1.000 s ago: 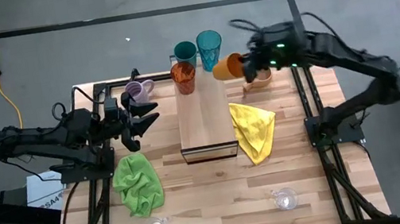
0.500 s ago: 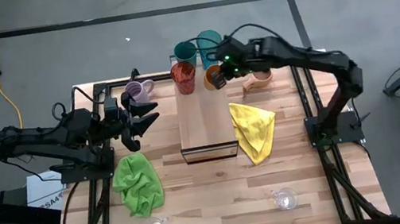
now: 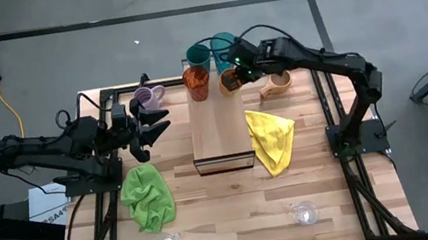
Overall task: Stack small to large cups/mugs on shelf
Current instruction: Put the orange plastic cup on the shelf
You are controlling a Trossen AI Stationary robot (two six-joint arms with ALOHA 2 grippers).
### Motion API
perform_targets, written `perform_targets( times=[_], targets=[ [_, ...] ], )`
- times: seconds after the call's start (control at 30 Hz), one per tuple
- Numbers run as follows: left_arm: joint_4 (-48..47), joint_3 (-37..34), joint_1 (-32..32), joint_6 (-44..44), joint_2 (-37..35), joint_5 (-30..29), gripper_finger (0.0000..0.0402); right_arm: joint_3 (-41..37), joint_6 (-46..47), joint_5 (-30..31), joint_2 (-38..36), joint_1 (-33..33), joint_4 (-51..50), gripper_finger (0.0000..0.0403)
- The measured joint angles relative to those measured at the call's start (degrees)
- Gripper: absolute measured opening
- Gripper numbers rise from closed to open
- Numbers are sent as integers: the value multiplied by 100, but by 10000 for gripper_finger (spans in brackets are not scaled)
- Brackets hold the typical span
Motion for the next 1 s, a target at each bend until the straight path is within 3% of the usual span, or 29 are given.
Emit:
perform_targets(
  times=[1.0],
  targets=[
    [0,0,0,7,0,1,172,-22,246,-124,35,-60,105,1]
  ],
)
